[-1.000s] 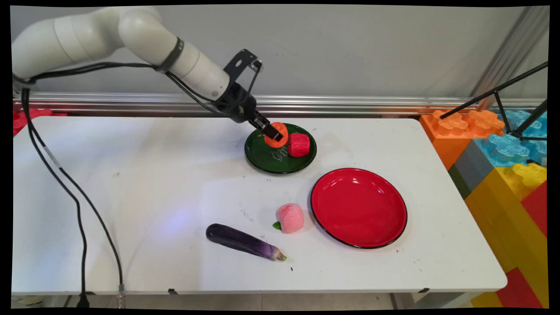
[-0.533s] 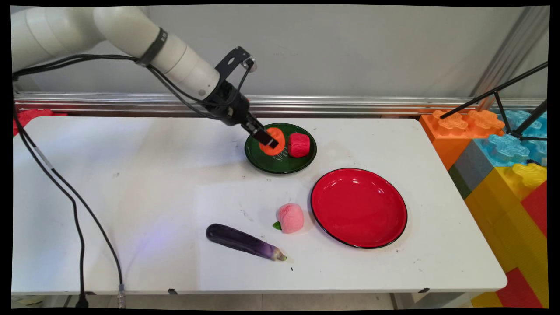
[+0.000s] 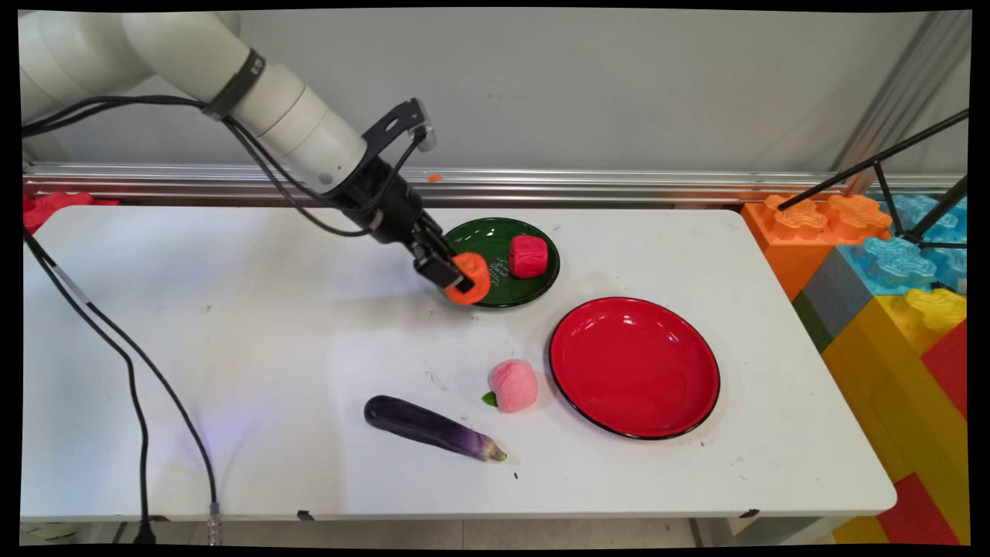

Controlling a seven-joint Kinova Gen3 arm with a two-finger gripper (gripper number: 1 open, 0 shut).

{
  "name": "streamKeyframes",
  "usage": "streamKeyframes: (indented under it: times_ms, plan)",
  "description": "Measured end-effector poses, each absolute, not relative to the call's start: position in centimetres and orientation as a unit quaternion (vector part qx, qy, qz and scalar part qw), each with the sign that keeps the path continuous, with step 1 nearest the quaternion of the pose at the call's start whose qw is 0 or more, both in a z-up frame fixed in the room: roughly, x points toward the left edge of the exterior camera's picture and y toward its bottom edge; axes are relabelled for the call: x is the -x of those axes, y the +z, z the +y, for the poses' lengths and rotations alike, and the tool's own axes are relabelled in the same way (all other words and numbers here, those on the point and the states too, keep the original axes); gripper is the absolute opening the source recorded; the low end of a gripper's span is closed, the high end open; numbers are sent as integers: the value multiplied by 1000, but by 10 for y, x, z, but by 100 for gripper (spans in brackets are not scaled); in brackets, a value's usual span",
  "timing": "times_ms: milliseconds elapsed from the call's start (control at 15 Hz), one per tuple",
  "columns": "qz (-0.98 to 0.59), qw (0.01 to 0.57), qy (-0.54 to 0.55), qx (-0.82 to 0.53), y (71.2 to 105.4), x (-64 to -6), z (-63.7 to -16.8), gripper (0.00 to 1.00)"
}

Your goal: Place the picked object on the table

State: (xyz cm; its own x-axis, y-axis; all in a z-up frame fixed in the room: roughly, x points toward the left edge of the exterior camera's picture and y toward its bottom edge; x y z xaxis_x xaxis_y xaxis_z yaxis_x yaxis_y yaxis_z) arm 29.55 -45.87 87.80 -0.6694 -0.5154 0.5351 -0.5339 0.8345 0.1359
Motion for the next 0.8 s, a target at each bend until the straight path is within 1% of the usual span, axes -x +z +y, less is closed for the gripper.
streamKeyframes:
  times_ms: [467,800]
  plan:
    - [-925,278,2,-259,861,-312,-450,0]
    - [-927,276,-6,-254,828,-325,-448,0]
